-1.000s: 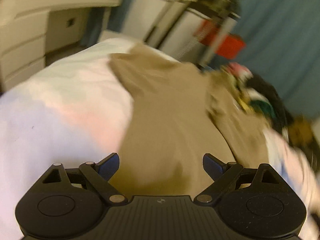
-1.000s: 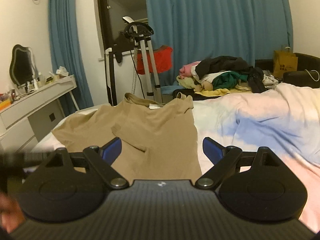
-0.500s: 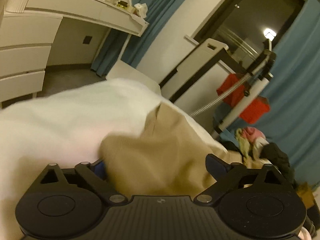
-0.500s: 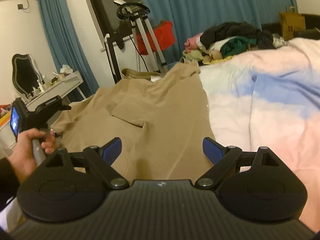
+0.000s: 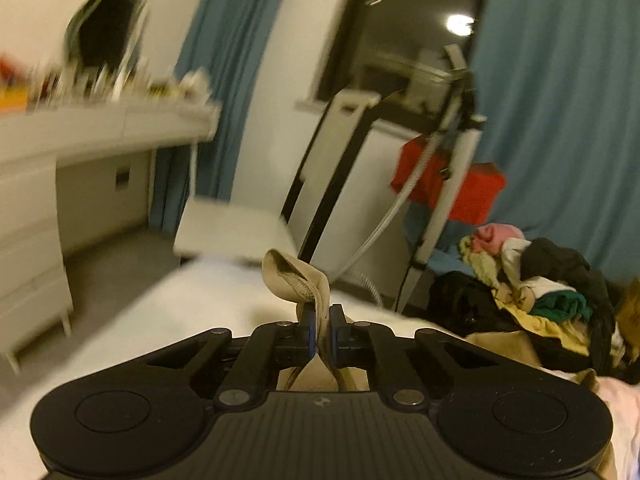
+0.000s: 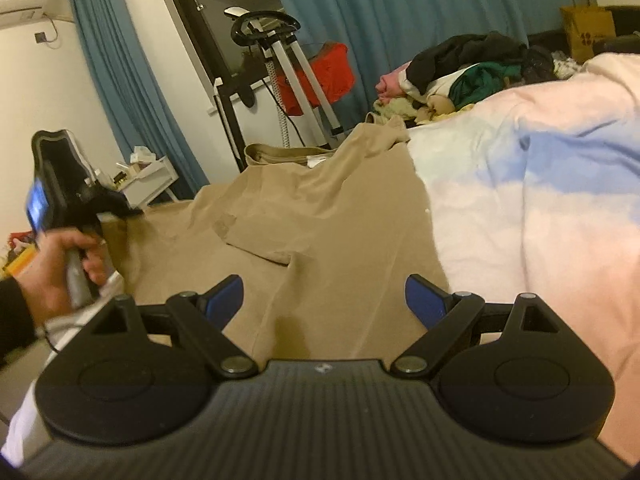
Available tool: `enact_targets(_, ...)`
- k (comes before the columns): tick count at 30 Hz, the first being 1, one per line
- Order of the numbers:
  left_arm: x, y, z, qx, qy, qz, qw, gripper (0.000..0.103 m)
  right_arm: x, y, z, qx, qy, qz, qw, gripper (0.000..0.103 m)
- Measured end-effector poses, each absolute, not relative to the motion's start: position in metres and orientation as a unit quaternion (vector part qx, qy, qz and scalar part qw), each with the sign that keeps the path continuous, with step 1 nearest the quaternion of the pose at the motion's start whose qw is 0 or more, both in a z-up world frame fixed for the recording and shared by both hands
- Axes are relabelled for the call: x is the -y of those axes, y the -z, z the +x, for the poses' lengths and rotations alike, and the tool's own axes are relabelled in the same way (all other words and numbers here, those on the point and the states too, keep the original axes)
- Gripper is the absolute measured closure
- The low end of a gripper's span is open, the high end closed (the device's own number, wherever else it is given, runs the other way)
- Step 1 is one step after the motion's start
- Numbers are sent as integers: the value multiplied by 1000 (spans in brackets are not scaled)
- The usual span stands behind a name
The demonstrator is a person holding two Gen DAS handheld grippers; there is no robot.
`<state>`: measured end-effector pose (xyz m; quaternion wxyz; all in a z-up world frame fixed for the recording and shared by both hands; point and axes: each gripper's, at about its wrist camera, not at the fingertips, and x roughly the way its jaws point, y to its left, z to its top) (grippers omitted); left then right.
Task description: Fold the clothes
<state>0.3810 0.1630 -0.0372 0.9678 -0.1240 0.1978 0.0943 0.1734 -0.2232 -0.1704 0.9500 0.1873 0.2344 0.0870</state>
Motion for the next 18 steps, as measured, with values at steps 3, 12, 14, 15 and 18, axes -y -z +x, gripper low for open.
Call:
enact_targets(3, -103, 6, 373, -189, -84, -46, 977, 96, 227, 165, 167, -243, -67, 192, 948, 14)
enact_targets(12, 86, -10, 395, -220, -10, 68, 973, 96, 250, 153, 149, -245, -11, 200, 949, 14)
enact_targets(14, 120, 10, 402, -232, 5, 82, 969, 96, 258, 154, 150, -245, -1, 206, 947, 14)
enact_targets(15, 136, 20, 405, -238, 12, 88, 967, 96, 262, 155, 150, -245, 3, 209, 947, 14)
enact_targets(18, 171, 62, 416, -265, 20, 109, 958, 96, 273, 160, 155, -250, 12, 223, 942, 14)
